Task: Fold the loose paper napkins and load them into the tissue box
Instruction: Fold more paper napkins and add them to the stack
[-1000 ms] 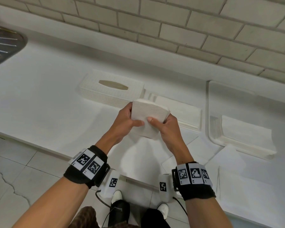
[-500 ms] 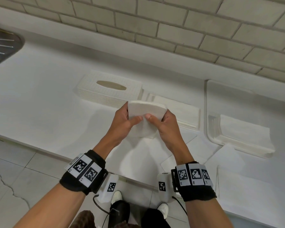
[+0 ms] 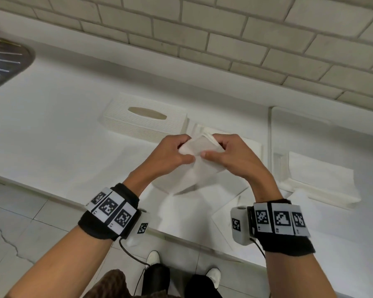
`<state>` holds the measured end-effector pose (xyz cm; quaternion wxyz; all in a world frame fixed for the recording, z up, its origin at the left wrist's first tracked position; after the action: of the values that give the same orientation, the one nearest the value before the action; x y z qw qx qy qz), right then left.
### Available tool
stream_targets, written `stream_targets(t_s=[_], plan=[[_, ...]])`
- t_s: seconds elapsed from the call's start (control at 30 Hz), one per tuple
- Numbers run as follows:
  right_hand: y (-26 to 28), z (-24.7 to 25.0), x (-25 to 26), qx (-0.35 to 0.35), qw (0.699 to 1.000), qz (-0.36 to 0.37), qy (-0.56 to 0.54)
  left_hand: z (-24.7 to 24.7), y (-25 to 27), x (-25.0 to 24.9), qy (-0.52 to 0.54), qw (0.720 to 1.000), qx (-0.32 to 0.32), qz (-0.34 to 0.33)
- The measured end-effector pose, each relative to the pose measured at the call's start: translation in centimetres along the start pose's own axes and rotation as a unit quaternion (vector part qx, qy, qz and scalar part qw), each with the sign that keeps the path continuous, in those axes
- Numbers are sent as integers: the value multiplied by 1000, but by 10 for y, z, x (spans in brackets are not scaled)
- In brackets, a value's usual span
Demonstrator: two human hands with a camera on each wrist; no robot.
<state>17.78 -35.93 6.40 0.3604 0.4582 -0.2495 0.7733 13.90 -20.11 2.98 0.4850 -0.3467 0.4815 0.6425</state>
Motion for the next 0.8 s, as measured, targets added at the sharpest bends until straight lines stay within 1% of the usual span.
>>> stream_targets(t_s=[0.03, 0.07, 0.1, 0.2, 0.27, 0.33, 0.4, 0.47, 0.53, 0.67, 0.8], plan=[[0, 3, -3, -6, 1000, -3, 28, 0, -1, 1, 6, 1000, 17, 8], [1, 9, -8, -30, 999, -6, 41, 2, -2, 5, 25, 999, 28, 19], [3, 16, -14, -62, 998, -10, 29, 8, -3, 10, 50, 998, 32, 33], [19, 36, -32, -156, 983, -31, -94, 31, -4, 32, 146, 986, 22, 76], [28, 35, -45, -182, 968, -45, -169, 36, -4, 45, 222, 970, 33, 97], [34, 24, -60, -191, 956, -69, -210, 31, -4, 56, 258, 959, 27, 112], [37, 9, -73, -188, 959, -95, -188, 24, -5, 64, 245, 962, -1, 124], [40, -4, -85, -190, 960, -114, -173, 21, -5, 70, 207, 971, -26, 119], [42, -13, -93, -197, 957, -117, -178, 21, -4, 74, 187, 975, -44, 109], [44, -22, -100, -214, 953, -116, -181, 25, 0, 81, 196, 973, -77, 95], [46, -34, -109, -206, 949, -131, -198, 18, 0, 95, 171, 974, -89, 116]])
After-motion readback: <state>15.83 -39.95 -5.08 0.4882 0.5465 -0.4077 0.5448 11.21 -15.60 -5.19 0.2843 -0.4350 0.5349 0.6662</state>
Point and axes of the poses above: each hand's wrist, its own y-axis away from the middle knuckle, its own z-axis out of the back of the hand, x = y × z, the point moved 5 cm from there along -y, towards the middle knuckle, and after that the axes turned 12 degrees about z, right-handed, at the moved point
